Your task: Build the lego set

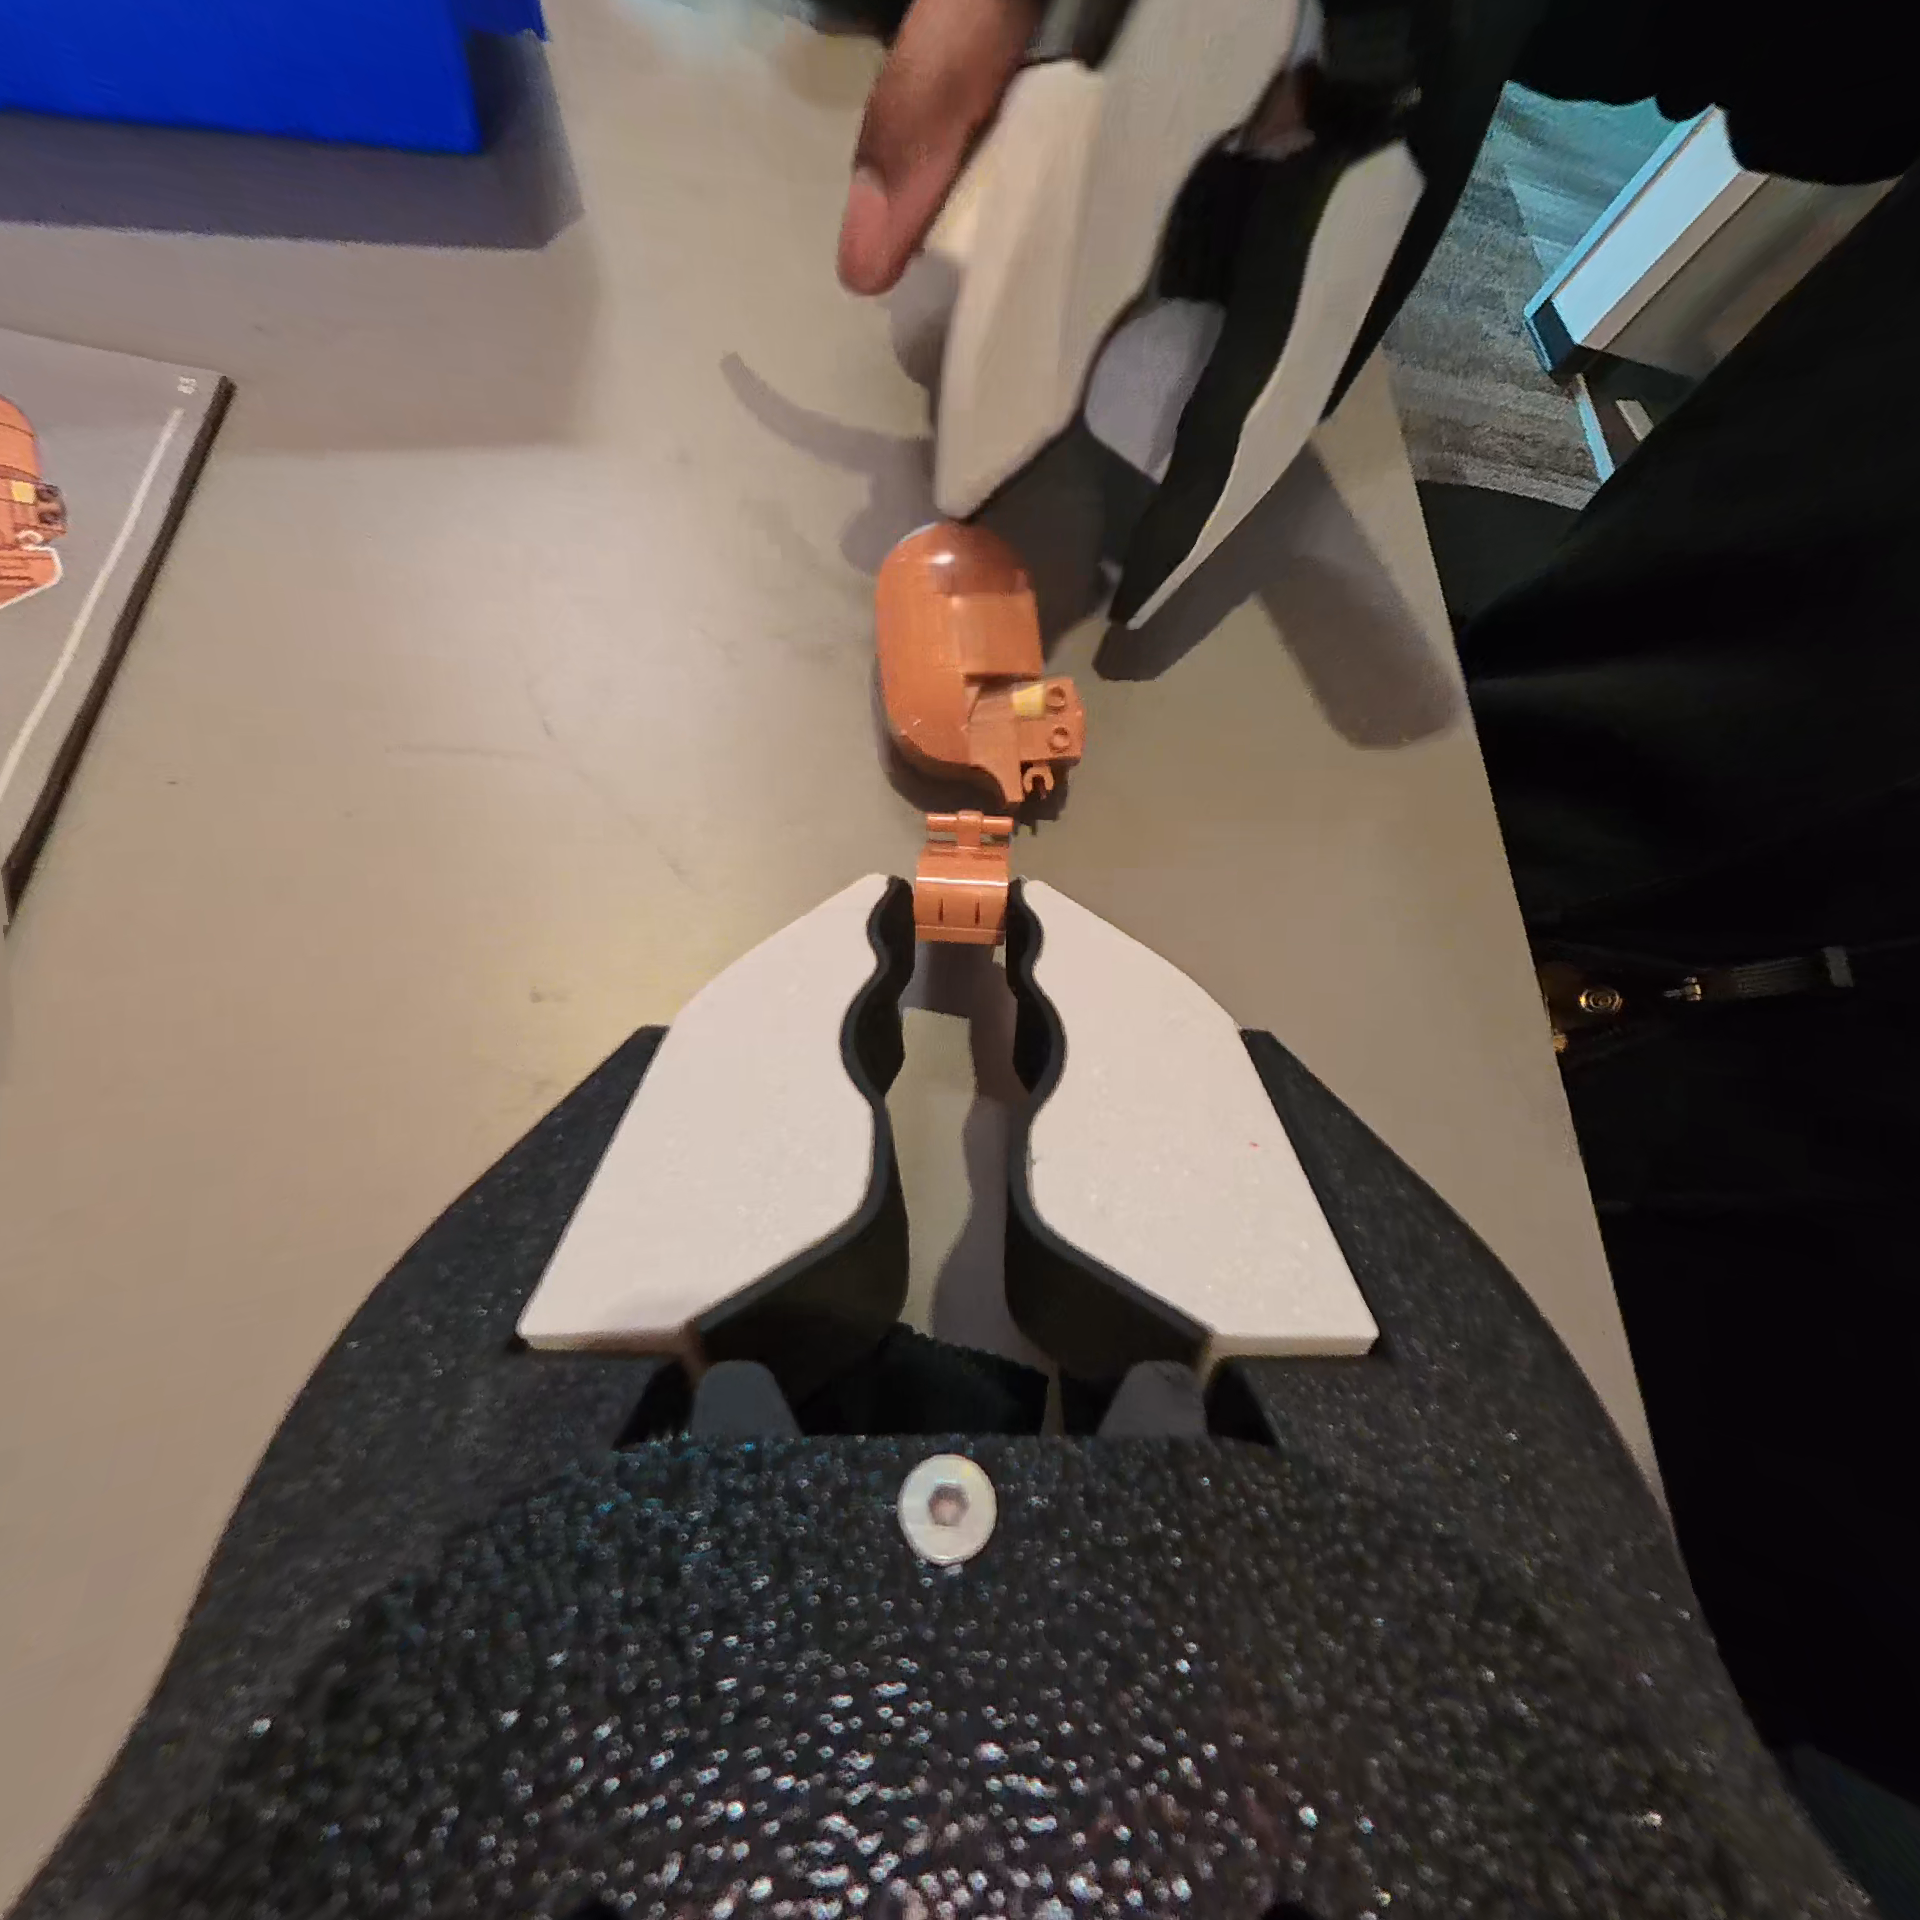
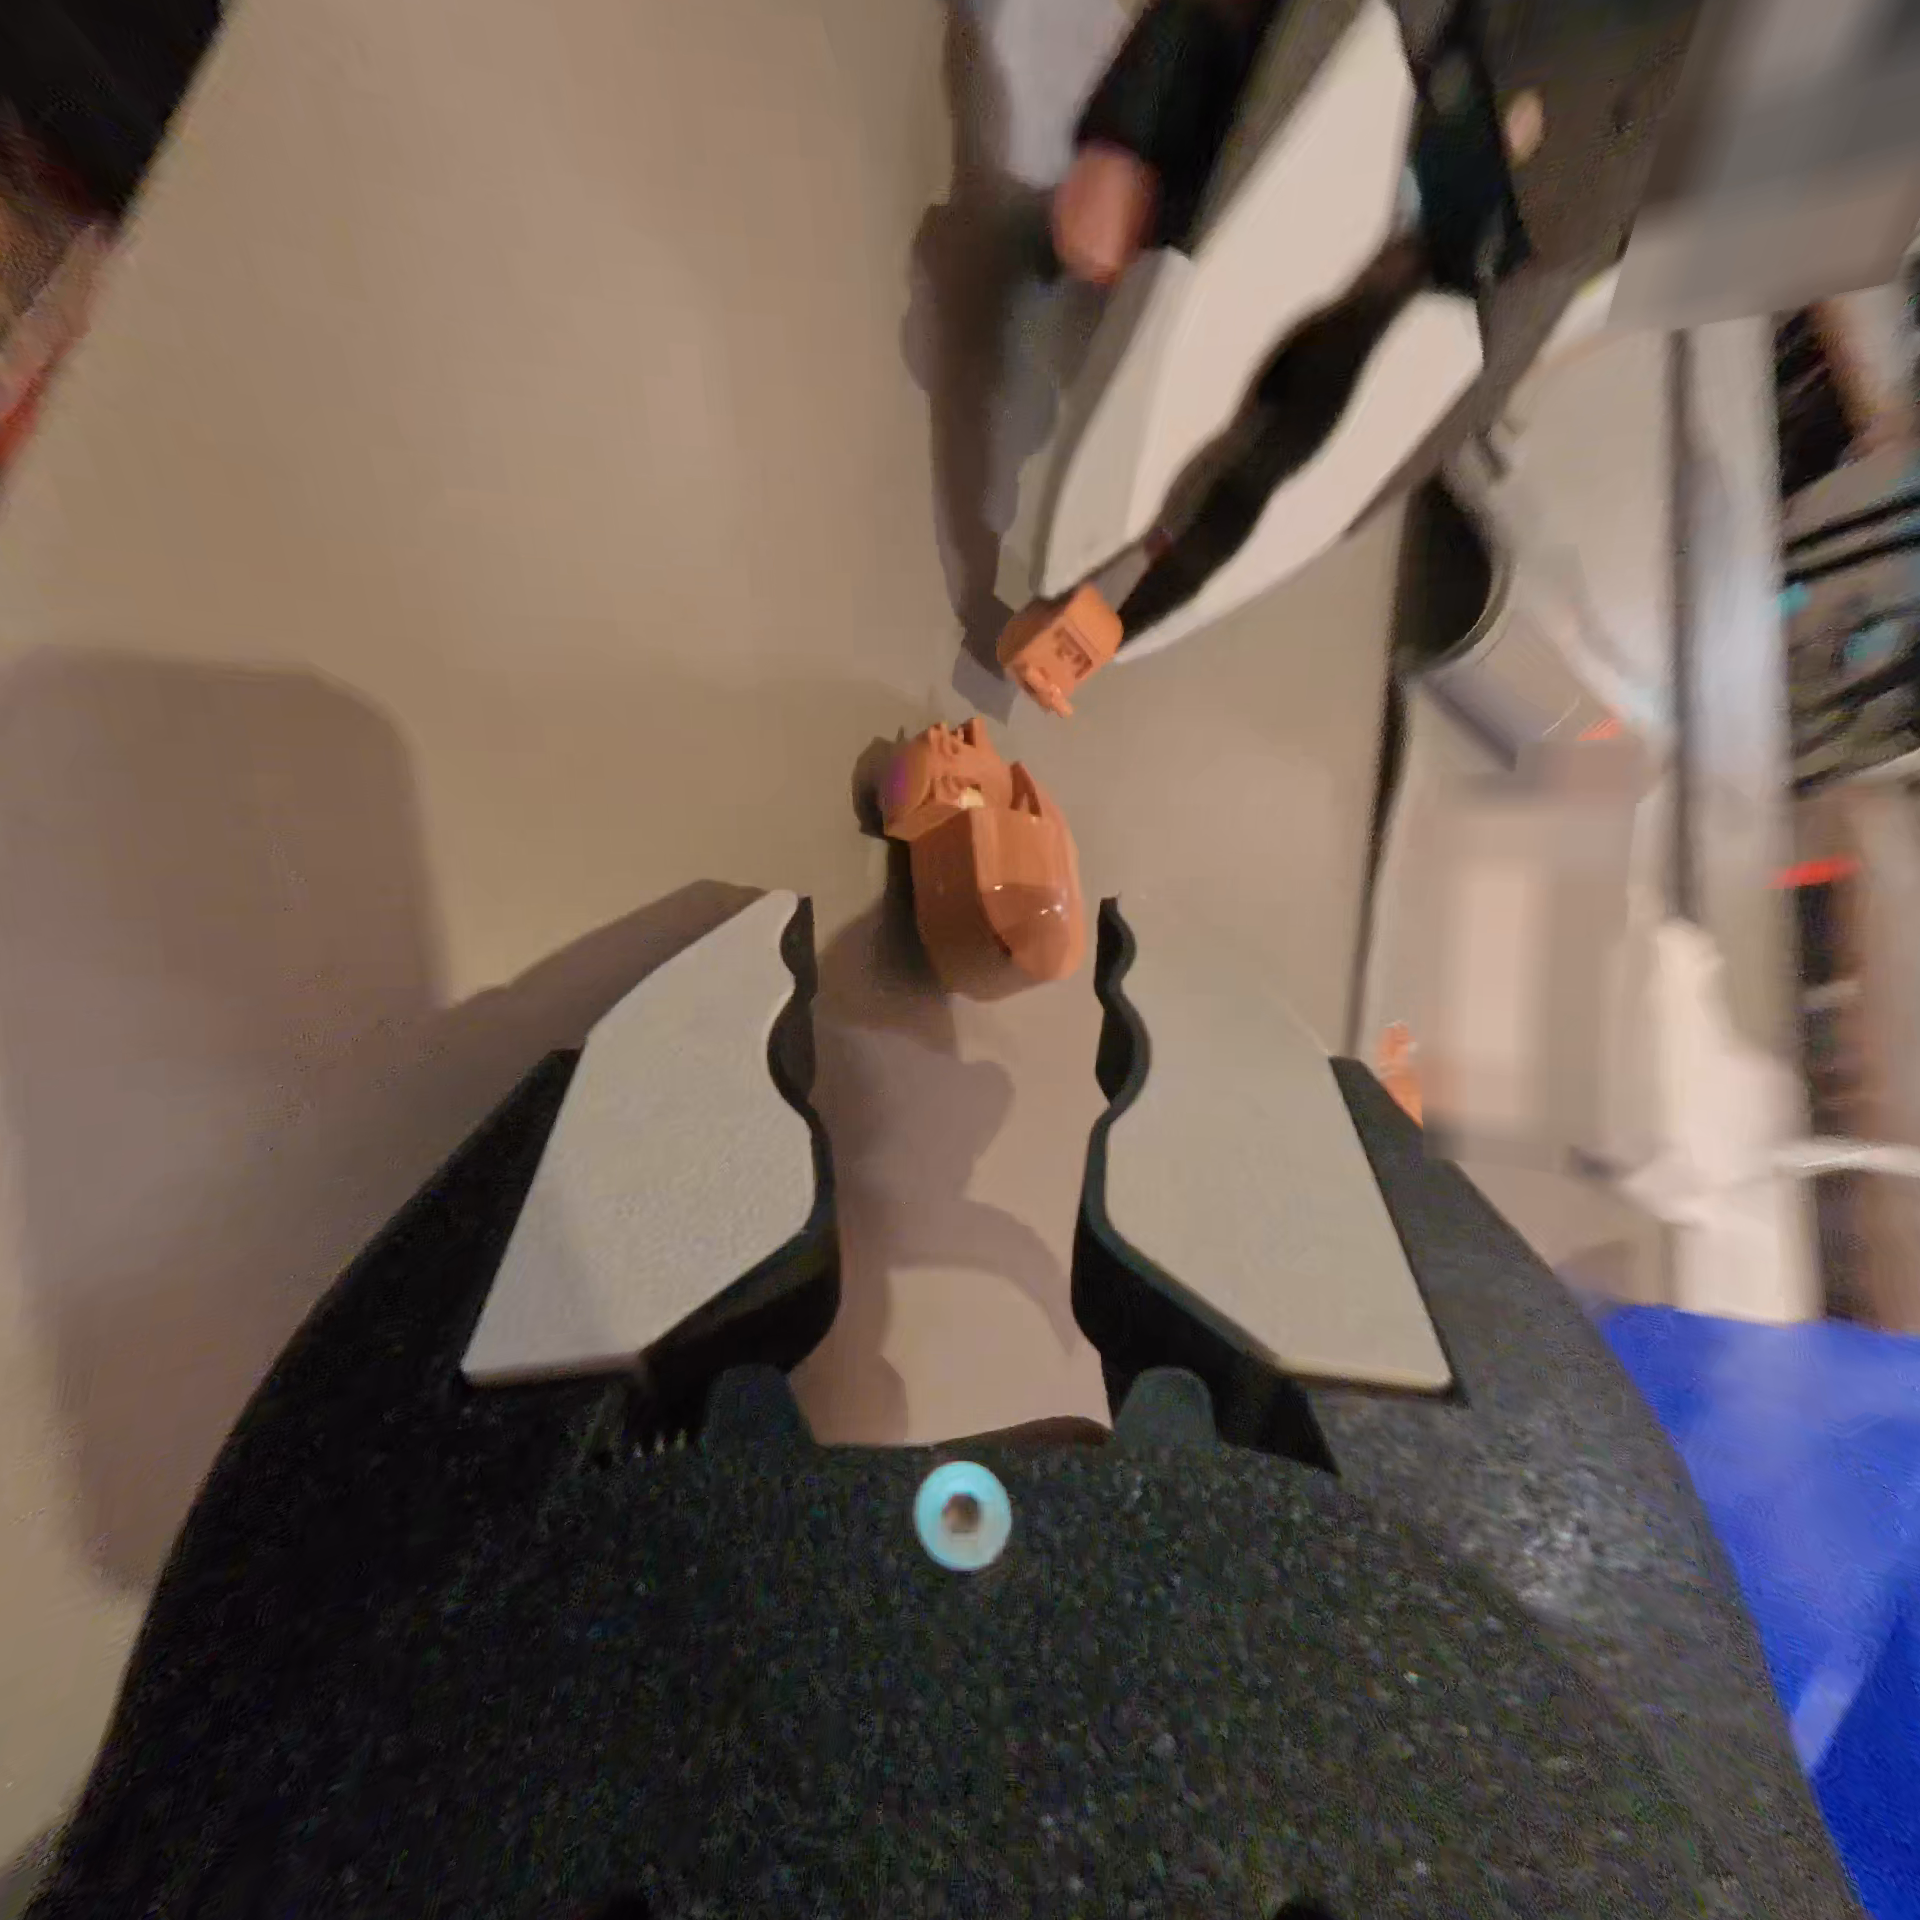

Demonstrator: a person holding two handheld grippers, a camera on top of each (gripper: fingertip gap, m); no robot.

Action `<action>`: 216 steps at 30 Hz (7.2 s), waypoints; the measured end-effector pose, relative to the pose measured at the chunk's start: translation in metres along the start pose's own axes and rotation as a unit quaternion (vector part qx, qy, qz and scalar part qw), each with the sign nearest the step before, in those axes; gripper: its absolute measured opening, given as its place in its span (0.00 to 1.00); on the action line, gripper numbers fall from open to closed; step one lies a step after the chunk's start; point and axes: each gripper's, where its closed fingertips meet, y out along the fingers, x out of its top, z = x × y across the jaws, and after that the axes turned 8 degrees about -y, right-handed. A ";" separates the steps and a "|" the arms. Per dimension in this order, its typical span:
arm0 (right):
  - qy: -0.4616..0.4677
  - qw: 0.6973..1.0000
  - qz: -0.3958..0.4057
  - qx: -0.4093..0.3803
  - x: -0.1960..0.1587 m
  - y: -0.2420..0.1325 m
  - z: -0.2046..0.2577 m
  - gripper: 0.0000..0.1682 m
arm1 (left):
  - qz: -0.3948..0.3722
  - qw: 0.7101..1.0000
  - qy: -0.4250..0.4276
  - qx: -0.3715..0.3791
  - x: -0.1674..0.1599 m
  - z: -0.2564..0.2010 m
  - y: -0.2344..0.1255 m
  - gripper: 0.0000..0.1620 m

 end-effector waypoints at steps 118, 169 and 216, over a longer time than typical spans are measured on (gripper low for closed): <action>-0.002 0.984 0.040 -0.172 -0.006 0.039 -0.049 0.21 | 0.083 0.990 -0.113 -0.017 -0.017 -0.002 -0.002 0.11; -0.129 0.991 0.016 -0.044 0.003 0.042 -0.048 0.21 | 0.222 0.946 -0.168 -0.164 -0.020 -0.004 0.003 0.11; -0.024 0.970 0.161 -0.183 -0.013 0.035 -0.033 0.23 | -0.023 0.988 -0.126 0.087 -0.005 -0.007 0.011 0.10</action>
